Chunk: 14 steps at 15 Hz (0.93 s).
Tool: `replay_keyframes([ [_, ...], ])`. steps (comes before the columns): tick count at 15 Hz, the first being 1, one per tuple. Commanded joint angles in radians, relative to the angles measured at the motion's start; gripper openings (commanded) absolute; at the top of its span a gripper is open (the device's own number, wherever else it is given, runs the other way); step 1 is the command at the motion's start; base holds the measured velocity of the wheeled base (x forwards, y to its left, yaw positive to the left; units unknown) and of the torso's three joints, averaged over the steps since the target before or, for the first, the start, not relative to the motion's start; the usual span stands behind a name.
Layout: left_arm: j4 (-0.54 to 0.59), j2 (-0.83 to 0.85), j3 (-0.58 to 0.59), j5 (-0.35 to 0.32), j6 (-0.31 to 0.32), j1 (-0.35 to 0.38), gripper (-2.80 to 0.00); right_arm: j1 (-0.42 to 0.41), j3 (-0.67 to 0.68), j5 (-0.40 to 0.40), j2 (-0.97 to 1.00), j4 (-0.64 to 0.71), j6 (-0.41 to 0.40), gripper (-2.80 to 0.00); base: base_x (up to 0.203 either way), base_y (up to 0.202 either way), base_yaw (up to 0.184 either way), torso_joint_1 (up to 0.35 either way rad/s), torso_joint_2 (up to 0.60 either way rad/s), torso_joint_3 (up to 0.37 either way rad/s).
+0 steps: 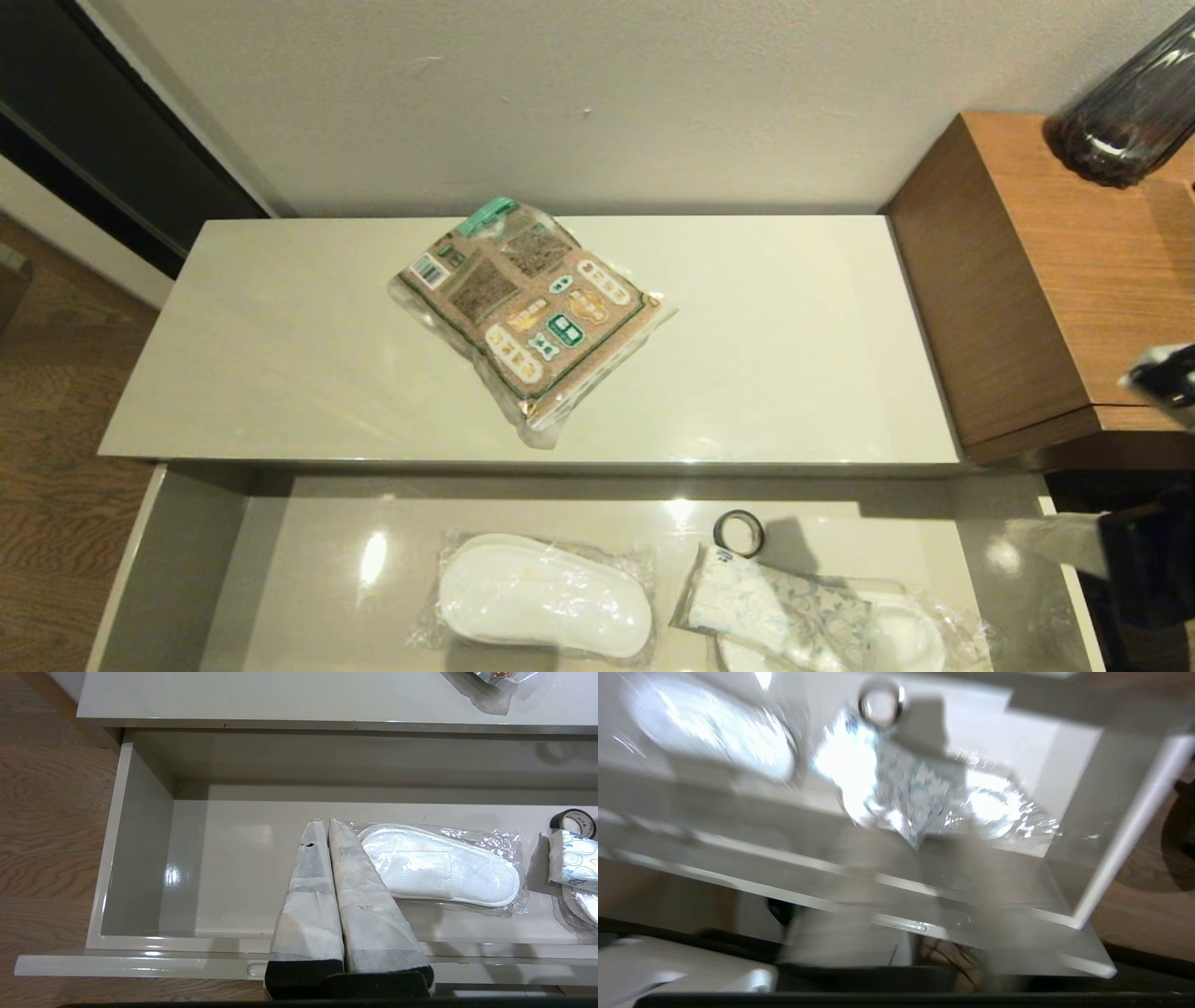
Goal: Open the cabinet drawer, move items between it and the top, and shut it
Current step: Pick up the solid drinks on the table
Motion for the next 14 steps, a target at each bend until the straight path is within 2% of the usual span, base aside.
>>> replay_keyframes([
  [1, 0.0, 0.002, 0.0, 0.0, 0.0, -0.001, -2.8, -0.06, -0.186, -0.009, -0.151, 0.221, 0.015, -2.8, 0.0, 0.0, 0.0, 0.0, 0.0, 0.0],
  [6, 0.0, 0.002, 0.0, 0.0, 0.0, -0.001, -2.8, -0.149, -0.435, -0.078, -0.209, 0.522, 0.04, -2.8, 0.0, 0.0, 0.0, 0.0, 0.0, 0.0],
  [9, 0.0, 0.002, 0.0, 0.0, 0.0, -0.001, -2.8, -0.205, -0.856, -0.105, -0.255, 0.83, 0.077, -2.8, 0.0, 0.0, 0.0, 0.0, 0.0, 0.0],
  [11, 0.0, 0.002, 0.0, 0.0, 0.0, -0.001, -2.8, -0.294, -1.054, -0.11, -0.346, 1.011, 0.114, -2.8, 0.0, 0.0, 0.0, 0.0, 0.0, 0.0],
  [12, 0.0, 0.002, 0.0, 0.0, 0.0, -0.001, -2.8, -0.326, -1.09, -0.103, -0.415, 1.042, 0.12, -2.8, 0.0, 0.0, 0.0, 0.0, 0.0, 0.0],
  [14, 0.0, 0.002, 0.0, 0.0, 0.0, 0.0, -2.8, -0.37, -1.045, -0.093, -0.562, 1.074, 0.119, -2.8, 0.0, 0.0, 0.0, 0.0, 0.0, 0.0],
])
